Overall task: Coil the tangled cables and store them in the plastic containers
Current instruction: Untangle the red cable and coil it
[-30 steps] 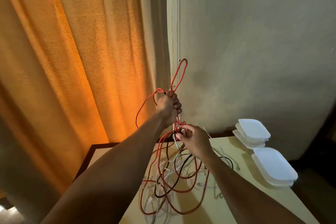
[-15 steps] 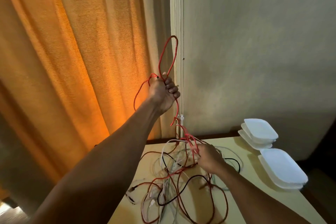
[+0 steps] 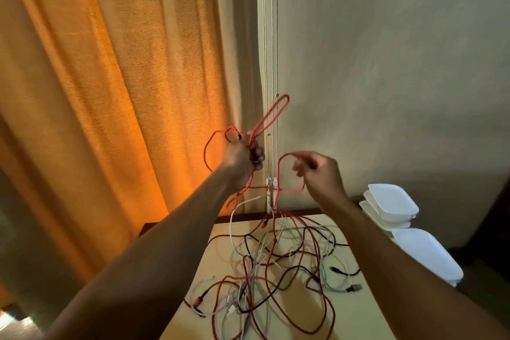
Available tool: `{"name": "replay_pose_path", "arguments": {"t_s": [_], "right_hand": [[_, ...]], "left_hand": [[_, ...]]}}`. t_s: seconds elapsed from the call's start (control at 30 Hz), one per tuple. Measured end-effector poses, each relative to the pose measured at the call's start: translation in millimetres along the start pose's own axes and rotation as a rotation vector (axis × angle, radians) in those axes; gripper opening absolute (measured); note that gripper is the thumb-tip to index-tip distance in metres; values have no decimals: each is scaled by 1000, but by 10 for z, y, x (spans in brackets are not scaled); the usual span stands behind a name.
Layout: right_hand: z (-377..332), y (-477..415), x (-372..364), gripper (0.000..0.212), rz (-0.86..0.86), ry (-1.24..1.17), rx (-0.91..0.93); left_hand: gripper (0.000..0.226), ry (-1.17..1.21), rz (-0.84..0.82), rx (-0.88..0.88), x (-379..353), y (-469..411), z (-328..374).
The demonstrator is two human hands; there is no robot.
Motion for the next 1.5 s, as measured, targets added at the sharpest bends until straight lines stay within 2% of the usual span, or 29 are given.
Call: {"name": "replay_pose_path", "arguments": {"t_s": [0.1, 0.27, 0.37, 0.5, 0.6, 0.73, 0.83, 0.9, 0.97, 1.0, 1.07, 1.1, 1.13, 1.23, 1.33, 1.43, 1.5], "right_hand": [[-369, -139, 93, 27, 21, -59, 105], [-904, -217, 103, 22, -35, -240, 191], [-1031, -140, 75, 23, -71, -283, 173], [-1032, -55, 86, 23, -113, -397, 91], [-1059, -19, 135, 23, -165, -432, 53], [-1067, 17, 265, 23, -179, -502, 10], [-994, 30, 386, 21, -164, -572, -1], [-827, 24, 430, 23, -84, -440, 36], [-598, 23, 423, 33, -2, -88, 84], [-444, 28, 426, 44, 24, 94, 52], [-76, 59, 447, 72, 38, 379, -144], [150, 82, 468, 82, 36, 488, -236], [388, 107, 489, 81, 16, 543, -313], [740, 337, 512, 34, -65, 387, -462], [653, 430, 537, 41, -91, 296, -493], [287, 157, 656, 35, 56, 353, -356], [-40, -55, 673, 32, 71, 330, -286]], "left_hand": [[39, -153, 40, -18, 78, 64, -197], [33, -186, 114, 4, 37, 57, -364], [41, -248, 185, 36, -9, 83, -351], [37, -179, 47, -19, -93, 202, -299], [51, -118, -50, -71, -192, 282, -257], [41, -169, 19, -81, -317, 322, -176], [36, -74, 41, -42, -360, 306, -110], [39, 63, 45, -23, -394, 311, -21], [44, 170, 35, 18, -417, 321, 98], [46, 220, 13, 39, -423, 324, 152], [48, 319, -35, 76, -395, 325, 266], [47, 350, -58, 88, -376, 339, 330], [45, 366, -73, 90, -350, 354, 386], [40, 330, -92, 69, -232, 382, 503], [42, 123, -19, 63, -65, 369, 442], [34, -193, 103, 68, 38, 387, 109], [30, -340, 161, 99, 63, 414, -171]]}}
Point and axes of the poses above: each hand's wrist, its own y-axis away from the middle knuckle, its own x-axis out of the back of the hand, z = x × y, the point moved 2 cm from there along -y, towards the middle knuckle, and after that the axes turned 14 degrees about -y, right-handed, at the moved point
